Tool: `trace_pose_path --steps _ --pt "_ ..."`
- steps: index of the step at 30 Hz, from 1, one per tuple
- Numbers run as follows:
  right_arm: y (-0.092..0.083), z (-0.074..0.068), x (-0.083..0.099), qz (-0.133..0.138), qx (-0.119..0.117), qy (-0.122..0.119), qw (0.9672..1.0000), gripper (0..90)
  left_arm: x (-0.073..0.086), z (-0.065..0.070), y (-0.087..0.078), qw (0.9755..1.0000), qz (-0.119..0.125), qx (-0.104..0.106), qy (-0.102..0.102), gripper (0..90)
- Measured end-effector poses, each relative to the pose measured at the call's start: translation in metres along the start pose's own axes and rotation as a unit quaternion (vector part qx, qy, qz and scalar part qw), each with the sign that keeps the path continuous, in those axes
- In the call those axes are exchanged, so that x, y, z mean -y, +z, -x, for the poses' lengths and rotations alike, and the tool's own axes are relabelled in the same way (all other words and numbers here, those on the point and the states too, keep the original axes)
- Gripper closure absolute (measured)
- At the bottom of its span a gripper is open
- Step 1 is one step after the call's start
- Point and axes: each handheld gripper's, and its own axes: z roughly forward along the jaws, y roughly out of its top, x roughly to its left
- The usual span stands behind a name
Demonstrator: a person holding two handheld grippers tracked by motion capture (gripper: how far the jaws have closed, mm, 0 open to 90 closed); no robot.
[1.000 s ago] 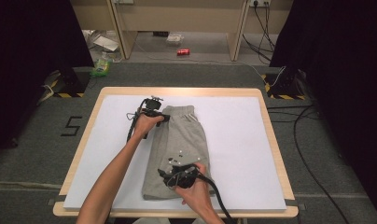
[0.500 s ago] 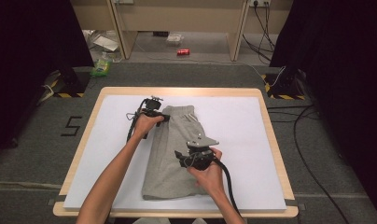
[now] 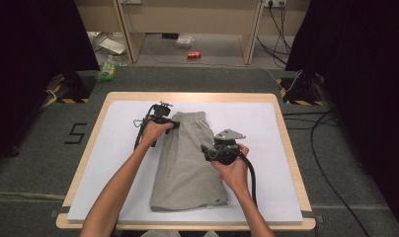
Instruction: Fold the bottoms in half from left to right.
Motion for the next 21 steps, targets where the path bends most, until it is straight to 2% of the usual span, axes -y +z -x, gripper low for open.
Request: trace_pose_path --steps 6,12,21 --pt "0.013 0.018 -0.009 -0.005 0.009 0.009 0.9999 40.9 0.0 0.0 0.0 1.0 -0.001 0.001 0.001 54.1" --pt "0.025 0.03 -0.015 -0.009 0.019 0.019 0.9996 40.6 0.0 0.0 0.0 1.0 0.0 0.0 0.003 54.1" --pt "0.043 0.041 -0.022 -0.017 0.026 0.025 0.9992 40.5 0.0 0.0 0.0 1.0 0.0 0.0 0.003 54.1"
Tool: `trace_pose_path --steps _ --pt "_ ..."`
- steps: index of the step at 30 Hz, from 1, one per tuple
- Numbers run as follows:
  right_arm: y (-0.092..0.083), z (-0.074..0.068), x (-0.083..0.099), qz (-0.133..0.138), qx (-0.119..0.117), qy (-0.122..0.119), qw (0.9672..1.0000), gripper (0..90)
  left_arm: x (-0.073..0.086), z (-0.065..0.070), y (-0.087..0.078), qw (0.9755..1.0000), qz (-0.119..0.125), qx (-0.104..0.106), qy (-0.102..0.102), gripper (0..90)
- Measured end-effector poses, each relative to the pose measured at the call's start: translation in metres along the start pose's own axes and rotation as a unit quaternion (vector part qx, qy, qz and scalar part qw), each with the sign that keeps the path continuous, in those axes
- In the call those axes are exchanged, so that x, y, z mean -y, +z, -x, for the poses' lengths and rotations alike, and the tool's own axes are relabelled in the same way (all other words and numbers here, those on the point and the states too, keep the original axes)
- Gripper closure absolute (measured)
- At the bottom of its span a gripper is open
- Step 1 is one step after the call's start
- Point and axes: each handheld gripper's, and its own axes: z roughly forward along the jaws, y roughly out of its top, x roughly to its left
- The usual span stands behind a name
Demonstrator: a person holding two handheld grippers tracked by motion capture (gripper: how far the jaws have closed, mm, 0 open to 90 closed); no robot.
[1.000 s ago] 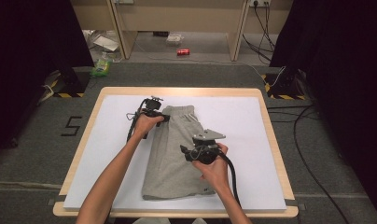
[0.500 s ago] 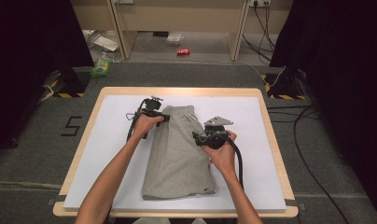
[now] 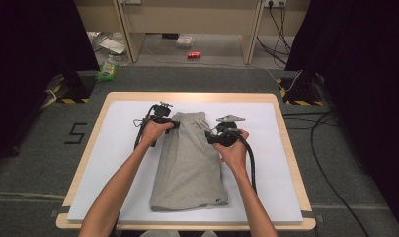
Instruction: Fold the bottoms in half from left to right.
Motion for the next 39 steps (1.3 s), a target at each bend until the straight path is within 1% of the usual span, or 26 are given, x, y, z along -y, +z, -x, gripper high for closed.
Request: trace_pose_path --steps 4,5,8,11,14,15,17,18,21,22,25,29,31,33,39 --pt "0.007 0.002 -0.004 0.0 0.003 0.002 1.0 40.5 0.0 0.0 0.0 1.0 0.001 0.001 0.0 54.1" --pt "0.009 0.004 -0.006 0.005 -0.001 0.009 1.0 40.4 0.0 0.0 0.0 1.0 0.001 0.001 0.0 54.1" --pt "0.012 0.006 -0.007 0.002 0.0 0.007 1.0 40.2 0.0 0.0 0.0 1.0 0.002 0.0 0.0 54.1" --pt "0.016 0.01 -0.012 0.002 0.001 0.017 0.9999 40.1 0.001 0.0 0.0 1.0 0.003 0.001 -0.001 54.1" --pt "0.018 0.012 -0.014 0.003 -0.001 0.019 0.9998 40.1 0.001 0.0 0.0 1.0 0.003 0.001 -0.001 54.1" --pt "0.019 0.013 -0.015 0.001 -0.002 0.024 0.9997 39.8 0.001 0.0 0.0 1.0 0.003 0.001 -0.001 54.1" --pt "0.022 0.015 -0.017 -0.004 0.007 0.02 0.9998 39.7 0.0 0.0 0.0 1.0 0.002 0.001 -0.001 54.1" --pt "0.024 0.016 -0.019 -0.003 0.007 0.025 0.9997 39.7 0.0 0.0 0.0 1.0 0.002 0.001 -0.001 54.1" --pt "0.026 0.017 -0.022 -0.003 0.008 0.022 0.9997 39.8 0.0 0.0 0.0 1.0 0.002 0.002 -0.001 54.1" --pt "0.027 0.018 -0.023 -0.001 0.006 0.027 0.9996 39.9 0.0 0.0 0.0 1.0 0.002 0.002 -0.001 54.1" --pt "0.033 0.019 -0.025 -0.01 0.011 0.025 0.9996 39.6 0.0 0.0 0.0 1.0 0.002 0.001 -0.001 54.1" --pt "0.042 0.02 -0.028 -0.016 0.014 0.025 0.9995 39.6 0.001 0.0 0.0 1.0 0.002 0.001 -0.001 54.1" --pt "0.046 0.019 -0.028 -0.016 0.011 0.028 0.9994 39.5 0.001 0.0 0.0 1.0 0.002 0.001 -0.001 54.1" --pt "0.05 0.018 -0.028 -0.024 0.015 0.021 0.9994 39.3 0.001 0.0 0.0 1.0 0.003 0.001 -0.001 54.1" --pt "0.058 0.016 -0.031 -0.029 0.011 0.023 0.9992 39.1 0.001 0.0 0.0 1.0 0.002 0.001 0.0 54.1"
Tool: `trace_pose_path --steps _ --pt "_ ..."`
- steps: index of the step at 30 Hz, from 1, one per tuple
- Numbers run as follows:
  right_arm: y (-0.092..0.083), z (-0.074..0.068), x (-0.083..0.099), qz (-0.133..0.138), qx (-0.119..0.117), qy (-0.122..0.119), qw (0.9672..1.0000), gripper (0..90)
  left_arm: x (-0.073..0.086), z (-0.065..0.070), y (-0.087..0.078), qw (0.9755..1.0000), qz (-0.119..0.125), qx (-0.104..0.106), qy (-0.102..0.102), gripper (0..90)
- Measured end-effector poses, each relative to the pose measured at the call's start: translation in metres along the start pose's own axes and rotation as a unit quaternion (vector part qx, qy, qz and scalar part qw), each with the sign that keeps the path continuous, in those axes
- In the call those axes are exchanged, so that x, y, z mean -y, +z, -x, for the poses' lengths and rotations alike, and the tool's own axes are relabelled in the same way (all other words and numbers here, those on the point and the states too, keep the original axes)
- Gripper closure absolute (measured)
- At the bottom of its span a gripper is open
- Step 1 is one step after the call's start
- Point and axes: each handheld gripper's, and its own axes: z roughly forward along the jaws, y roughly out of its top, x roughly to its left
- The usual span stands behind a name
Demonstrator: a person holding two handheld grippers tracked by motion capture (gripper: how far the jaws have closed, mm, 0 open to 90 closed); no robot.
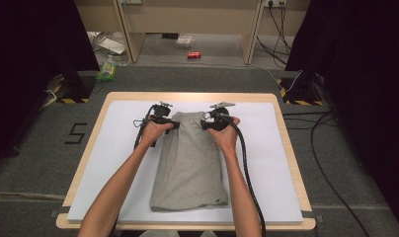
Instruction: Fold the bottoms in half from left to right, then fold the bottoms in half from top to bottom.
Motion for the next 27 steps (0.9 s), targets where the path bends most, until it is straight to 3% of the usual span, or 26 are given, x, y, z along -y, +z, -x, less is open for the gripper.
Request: trace_pose_path --steps 13,22,27 --pt "0.015 -0.002 -0.004 0.0 -0.017 0.014 0.9998 38.2 0.0 0.0 0.0 1.0 0.001 -0.001 0.0 54.1" --pt "0.03 -0.006 -0.004 -0.028 -0.011 0.006 0.9995 38.6 0.001 0.0 0.0 1.0 0.003 0.0 0.002 54.1" --pt "0.043 -0.001 0.002 -0.048 -0.013 0.015 0.9986 39.2 0.003 0.0 0.0 1.0 0.009 0.0 0.003 54.1"
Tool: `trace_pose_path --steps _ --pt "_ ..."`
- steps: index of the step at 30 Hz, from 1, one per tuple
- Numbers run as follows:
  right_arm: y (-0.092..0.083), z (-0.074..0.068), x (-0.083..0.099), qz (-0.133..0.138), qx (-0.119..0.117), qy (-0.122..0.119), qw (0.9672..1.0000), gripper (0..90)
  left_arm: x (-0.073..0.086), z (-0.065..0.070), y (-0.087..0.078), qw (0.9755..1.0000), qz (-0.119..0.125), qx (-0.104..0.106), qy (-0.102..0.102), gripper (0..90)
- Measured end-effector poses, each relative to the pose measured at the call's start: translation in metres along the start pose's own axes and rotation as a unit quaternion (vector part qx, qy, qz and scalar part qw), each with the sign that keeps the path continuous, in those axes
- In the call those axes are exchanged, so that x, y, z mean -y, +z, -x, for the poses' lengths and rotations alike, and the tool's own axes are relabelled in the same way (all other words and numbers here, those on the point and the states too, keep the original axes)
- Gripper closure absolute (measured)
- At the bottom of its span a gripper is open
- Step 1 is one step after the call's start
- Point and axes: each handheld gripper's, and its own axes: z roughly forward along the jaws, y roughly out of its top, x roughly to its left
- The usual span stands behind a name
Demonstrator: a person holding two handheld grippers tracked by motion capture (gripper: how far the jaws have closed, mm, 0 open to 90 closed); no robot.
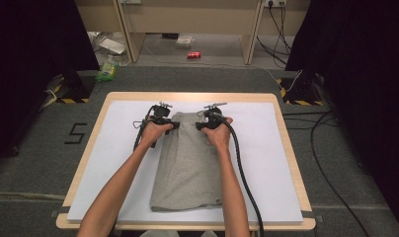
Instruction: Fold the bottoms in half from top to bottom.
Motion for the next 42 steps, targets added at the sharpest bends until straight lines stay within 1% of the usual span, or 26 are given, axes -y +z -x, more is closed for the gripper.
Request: trace_pose_path --steps 1,2,3,9,10,11,12,14,16,18,19,20,21,24,27,28,31,32,33,35,36,40,42 --pt "0.0 0.0 0.0 0.0 0.0 0.0 1.0 39.2 0.0 0.0 0.0 1.0 0.0 0.0 0.0 54.1" --pt "0.005 0.0 0.002 -0.007 -0.005 0.0 1.0 40.0 0.0 0.0 0.0 1.0 0.0 0.0 0.0 54.1" --pt "0.007 0.0 0.003 -0.01 -0.005 0.0 0.9999 39.8 0.0 0.0 0.0 1.0 0.0 0.0 0.0 54.1" --pt "0.008 -0.001 0.003 -0.01 -0.002 -0.003 0.9999 41.8 0.0 0.001 0.0 1.0 0.001 -0.002 0.001 54.1" --pt "0.008 -0.001 0.003 -0.01 0.0 -0.01 0.9999 43.4 0.0 0.001 0.0 1.0 0.001 -0.002 0.001 54.1" --pt "0.008 -0.003 0.004 -0.01 0.002 -0.018 0.9998 47.9 0.0 0.0 0.0 1.0 0.001 -0.001 0.001 54.2" --pt "0.008 -0.003 0.004 -0.01 0.002 -0.018 0.9998 47.9 0.0 0.0 0.0 1.0 0.001 -0.001 0.002 54.2" --pt "0.008 -0.004 0.004 -0.009 0.002 -0.02 0.9998 52.1 0.0 0.001 0.0 1.0 0.001 -0.001 0.004 54.6" --pt "0.008 -0.004 0.004 -0.009 0.001 -0.016 0.9998 55.4 0.0 0.001 0.0 1.0 0.002 0.003 0.007 56.7" --pt "0.007 -0.003 0.004 -0.008 -0.001 -0.009 0.9999 60.6 0.0 0.003 0.0 0.9999 0.003 0.004 0.016 61.5" --pt "0.007 -0.003 0.004 -0.007 -0.009 -0.005 0.9999 67.2 0.0 0.004 0.0 0.9998 0.004 0.003 0.021 63.7" --pt "0.007 -0.003 0.004 -0.007 -0.009 -0.005 0.9999 67.2 0.0 0.005 0.0 0.9997 0.004 0.002 0.023 63.7" --pt "0.007 -0.003 0.004 -0.006 -0.01 -0.005 0.9999 69.5 0.0 0.004 0.0 0.9997 0.006 0.005 0.023 64.7" --pt "0.007 -0.002 0.005 -0.001 -0.017 -0.003 0.9999 73.9 -0.001 0.001 -0.001 0.9997 0.01 0.017 0.013 68.4" --pt "0.006 -0.002 0.004 0.003 -0.021 -0.008 0.9997 76.4 -0.002 0.002 -0.003 0.9994 0.016 0.02 0.021 71.9" --pt "0.005 -0.001 0.004 0.005 -0.024 -0.009 0.9997 76.7 -0.003 0.002 -0.004 0.9994 0.017 0.021 0.023 72.3" --pt "0.0 0.001 0.0 0.017 -0.031 -0.003 0.9994 77.4 -0.007 0.004 -0.007 0.9992 0.027 0.021 0.022 72.9" --pt "-0.006 0.002 -0.004 0.028 -0.031 -0.011 0.9991 77.9 -0.011 0.005 -0.011 0.9988 0.039 0.023 0.019 73.2" --pt "-0.006 0.002 -0.004 0.028 -0.031 -0.011 0.9991 77.9 -0.011 0.005 -0.011 0.9988 0.039 0.023 0.019 73.2" --pt "-0.011 0.003 -0.008 0.038 -0.037 -0.01 0.9985 78.0 -0.017 0.005 -0.017 0.9985 0.043 0.026 0.022 73.2" --pt "-0.015 0.004 -0.011 0.041 -0.038 -0.015 0.9983 78.0 -0.019 0.005 -0.019 0.9984 0.046 0.026 0.021 73.2" --pt "-0.025 0.003 -0.022 0.055 -0.039 -0.022 0.9975 78.1 -0.032 0.006 -0.032 0.9975 0.06 0.024 0.028 73.2" --pt "-0.031 0.003 -0.028 0.067 -0.046 -0.017 0.9965 78.0 -0.038 0.004 -0.039 0.9969 0.066 0.027 0.031 73.2"
